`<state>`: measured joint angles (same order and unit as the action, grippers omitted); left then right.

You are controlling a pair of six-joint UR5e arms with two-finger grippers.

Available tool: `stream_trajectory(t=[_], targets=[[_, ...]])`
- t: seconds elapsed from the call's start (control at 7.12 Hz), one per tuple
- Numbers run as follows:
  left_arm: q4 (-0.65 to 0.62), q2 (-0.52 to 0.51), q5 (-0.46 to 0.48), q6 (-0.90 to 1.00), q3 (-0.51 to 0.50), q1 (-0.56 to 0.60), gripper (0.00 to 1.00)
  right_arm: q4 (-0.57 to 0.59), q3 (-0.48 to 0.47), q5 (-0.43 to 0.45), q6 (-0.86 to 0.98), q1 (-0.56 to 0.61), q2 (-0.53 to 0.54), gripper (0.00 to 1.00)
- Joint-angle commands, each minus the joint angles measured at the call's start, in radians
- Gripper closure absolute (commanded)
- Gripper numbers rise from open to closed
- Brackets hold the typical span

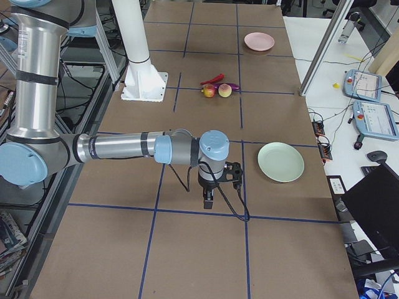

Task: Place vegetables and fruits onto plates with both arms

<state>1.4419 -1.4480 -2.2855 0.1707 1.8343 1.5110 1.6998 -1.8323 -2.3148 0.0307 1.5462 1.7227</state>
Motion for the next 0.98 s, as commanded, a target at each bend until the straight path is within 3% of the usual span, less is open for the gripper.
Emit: stream_trajectory(t=[0.0, 0.28, 0.84], targets=[[0.0, 0.0, 0.0, 0.007, 0.002, 0.0, 0.0, 0.0, -0.008, 0.0, 0.0, -0.001, -0.003, 0.0], [0.0, -0.002, 0.0, 0.006, 0.008, 0.0, 0.0, 0.0, -0.066, -0.002, -0.002, -0.027, -0.035, 0.0], [0.0, -0.003, 0.001, 0.004, 0.017, -0.002, 0.0, -0.006, -0.094, 0.003, -0.113, -0.271, -0.297, 0.0]])
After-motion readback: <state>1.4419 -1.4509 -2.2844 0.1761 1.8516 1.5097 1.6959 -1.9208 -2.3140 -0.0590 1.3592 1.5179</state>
